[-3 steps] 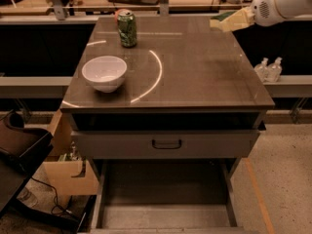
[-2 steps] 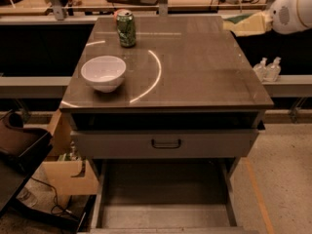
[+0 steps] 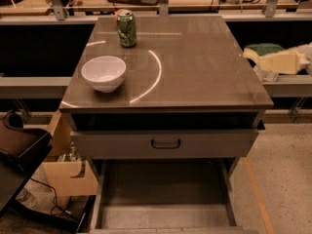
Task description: Place sponge into middle drawer
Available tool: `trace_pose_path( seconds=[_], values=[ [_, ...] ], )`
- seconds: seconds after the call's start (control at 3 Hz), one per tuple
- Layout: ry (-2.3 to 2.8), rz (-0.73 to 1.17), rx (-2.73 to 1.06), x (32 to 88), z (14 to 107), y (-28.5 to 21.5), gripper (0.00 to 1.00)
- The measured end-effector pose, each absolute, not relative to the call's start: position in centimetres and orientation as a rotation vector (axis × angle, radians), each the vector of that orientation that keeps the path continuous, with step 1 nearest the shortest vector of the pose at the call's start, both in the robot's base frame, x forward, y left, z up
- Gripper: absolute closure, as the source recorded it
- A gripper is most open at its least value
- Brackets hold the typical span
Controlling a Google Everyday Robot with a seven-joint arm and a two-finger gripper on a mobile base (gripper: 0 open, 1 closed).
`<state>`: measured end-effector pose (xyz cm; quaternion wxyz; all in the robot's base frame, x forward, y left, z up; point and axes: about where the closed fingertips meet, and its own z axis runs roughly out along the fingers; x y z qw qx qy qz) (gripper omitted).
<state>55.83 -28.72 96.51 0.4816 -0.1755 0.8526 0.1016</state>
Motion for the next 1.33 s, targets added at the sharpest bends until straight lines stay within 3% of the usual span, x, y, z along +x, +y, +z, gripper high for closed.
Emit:
trace_pose_path(
  seconds=[0.67, 1.33],
  values=[
    [2.061, 0.43, -0.181, 46.0, 89.9, -32.1, 1.0],
    [2.052, 0.42, -0.139, 44.9, 90.4, -33.3, 1.0]
  ],
)
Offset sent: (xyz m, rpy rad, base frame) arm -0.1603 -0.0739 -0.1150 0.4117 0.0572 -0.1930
